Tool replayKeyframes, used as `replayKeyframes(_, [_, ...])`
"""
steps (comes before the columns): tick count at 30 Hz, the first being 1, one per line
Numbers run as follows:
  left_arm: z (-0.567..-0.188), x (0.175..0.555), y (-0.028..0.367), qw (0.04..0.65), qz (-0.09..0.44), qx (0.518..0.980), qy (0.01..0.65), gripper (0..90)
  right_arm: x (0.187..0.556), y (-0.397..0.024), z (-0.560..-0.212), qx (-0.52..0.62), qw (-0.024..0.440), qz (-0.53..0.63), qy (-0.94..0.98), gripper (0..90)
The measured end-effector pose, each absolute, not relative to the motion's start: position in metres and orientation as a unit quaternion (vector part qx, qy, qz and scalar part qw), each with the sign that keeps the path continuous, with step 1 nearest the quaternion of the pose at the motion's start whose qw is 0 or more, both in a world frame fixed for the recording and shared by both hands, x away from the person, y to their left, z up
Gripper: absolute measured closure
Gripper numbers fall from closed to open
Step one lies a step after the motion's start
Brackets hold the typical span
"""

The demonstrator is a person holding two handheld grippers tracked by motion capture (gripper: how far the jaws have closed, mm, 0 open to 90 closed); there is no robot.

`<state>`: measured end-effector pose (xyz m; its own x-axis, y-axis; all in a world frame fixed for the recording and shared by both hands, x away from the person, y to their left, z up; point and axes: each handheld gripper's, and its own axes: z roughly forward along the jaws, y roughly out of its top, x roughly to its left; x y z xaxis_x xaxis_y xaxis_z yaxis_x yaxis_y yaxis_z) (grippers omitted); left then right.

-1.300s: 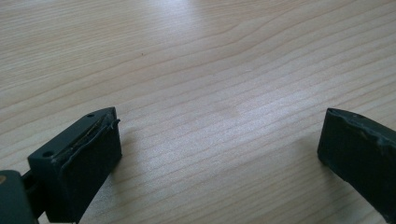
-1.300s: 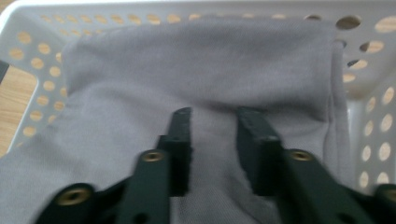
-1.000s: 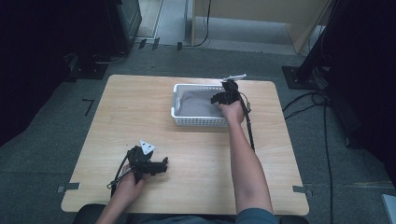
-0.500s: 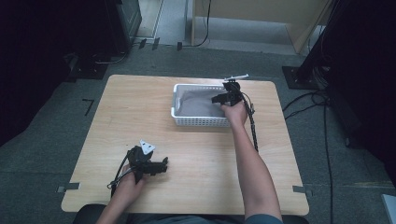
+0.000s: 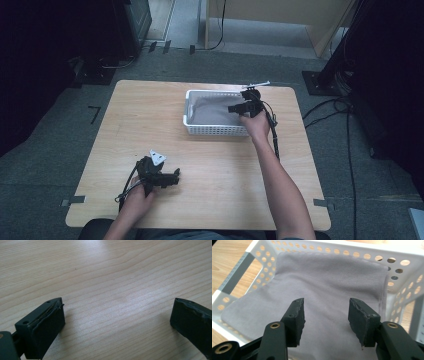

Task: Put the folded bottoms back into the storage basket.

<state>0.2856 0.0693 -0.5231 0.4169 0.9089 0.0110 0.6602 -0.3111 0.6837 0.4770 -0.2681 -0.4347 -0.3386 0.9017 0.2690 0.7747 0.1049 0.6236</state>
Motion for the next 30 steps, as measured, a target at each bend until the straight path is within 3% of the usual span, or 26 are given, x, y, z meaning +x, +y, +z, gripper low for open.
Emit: replayKeyframes(30, [-0.523,0.286,0.069,0.306,0.203,0.784,0.500,0.0,0.387,-0.273,-0.411,0.477,0.128,0.395,0.775,42.9])
